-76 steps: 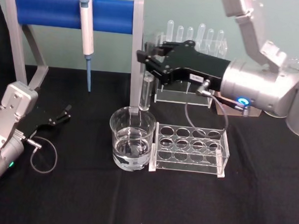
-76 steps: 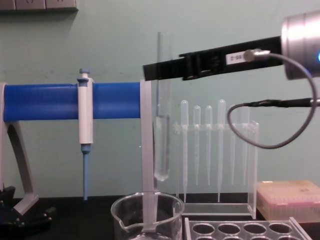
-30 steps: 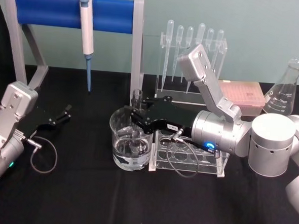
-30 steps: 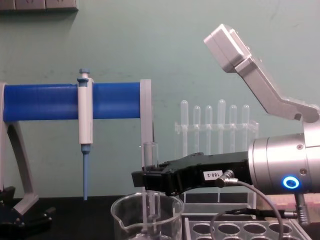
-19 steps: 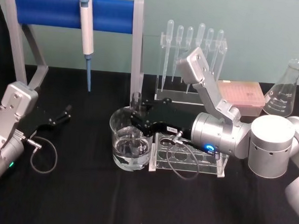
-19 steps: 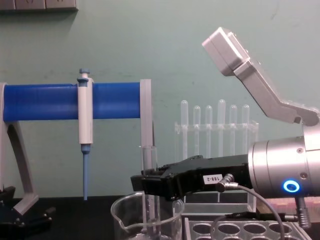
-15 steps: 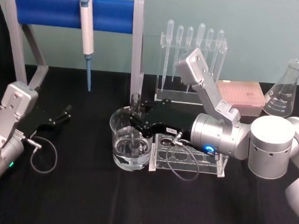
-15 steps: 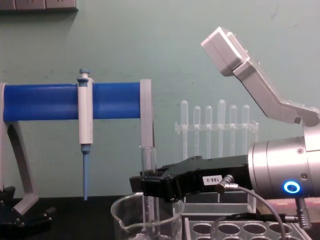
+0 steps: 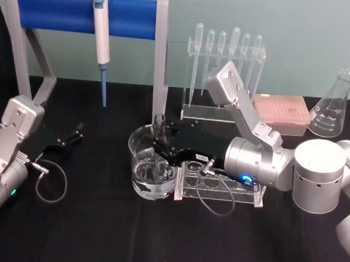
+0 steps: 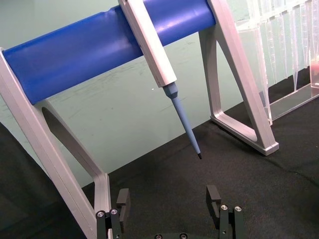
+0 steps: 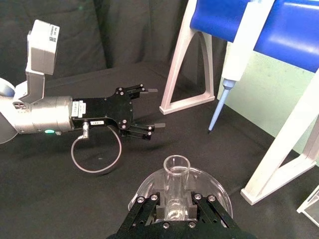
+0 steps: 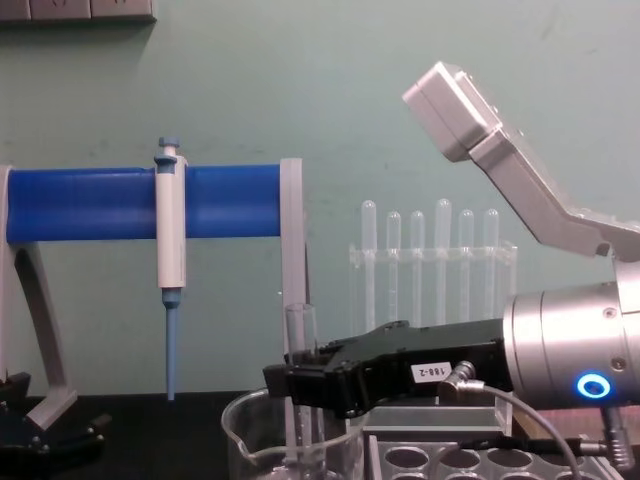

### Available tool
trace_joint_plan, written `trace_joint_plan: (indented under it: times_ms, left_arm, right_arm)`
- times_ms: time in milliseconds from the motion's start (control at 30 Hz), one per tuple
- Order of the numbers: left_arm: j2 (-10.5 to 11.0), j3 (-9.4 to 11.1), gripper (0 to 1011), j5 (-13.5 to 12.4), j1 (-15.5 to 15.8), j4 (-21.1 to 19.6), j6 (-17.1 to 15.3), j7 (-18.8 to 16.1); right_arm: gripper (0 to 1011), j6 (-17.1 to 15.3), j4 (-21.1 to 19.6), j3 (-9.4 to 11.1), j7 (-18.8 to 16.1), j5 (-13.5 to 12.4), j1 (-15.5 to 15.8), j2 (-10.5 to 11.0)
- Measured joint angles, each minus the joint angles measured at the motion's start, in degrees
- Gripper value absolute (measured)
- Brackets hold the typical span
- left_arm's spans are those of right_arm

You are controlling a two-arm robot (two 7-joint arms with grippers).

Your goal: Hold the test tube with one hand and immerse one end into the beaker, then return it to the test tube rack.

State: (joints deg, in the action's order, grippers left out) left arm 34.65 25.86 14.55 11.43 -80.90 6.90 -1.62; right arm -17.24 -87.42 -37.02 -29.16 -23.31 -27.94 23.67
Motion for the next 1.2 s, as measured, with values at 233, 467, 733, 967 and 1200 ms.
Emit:
trace_joint_plan:
  times_ms: [233, 467, 733, 967, 1200]
  left_arm:
    - [0.00, 0.00, 1000, 0.00, 0.00, 0.00, 0.00, 0.00]
    - [0.00, 0.00, 1000, 0.00, 0.00, 0.00, 0.00, 0.00]
    - [0.00, 0.00, 1000, 0.00, 0.00, 0.00, 0.00, 0.00]
    - [0.00, 0.00, 1000, 0.00, 0.00, 0.00, 0.01, 0.00]
    - [0.00, 0.00, 1000, 0.00, 0.00, 0.00, 0.00, 0.00]
  right_arm:
    - [226, -0.05, -0.19, 0.35, 0.06, 0.25, 0.32, -0.03]
    - [226, -0.05, -0.20, 0.32, 0.09, 0.26, 0.32, -0.02]
    - [227, -0.07, -0.20, 0.28, 0.13, 0.25, 0.30, 0.01]
    - [226, -0.07, -0.20, 0.23, 0.16, 0.24, 0.27, 0.01]
    - [226, -0.07, -0.20, 0.22, 0.17, 0.22, 0.24, 0.01]
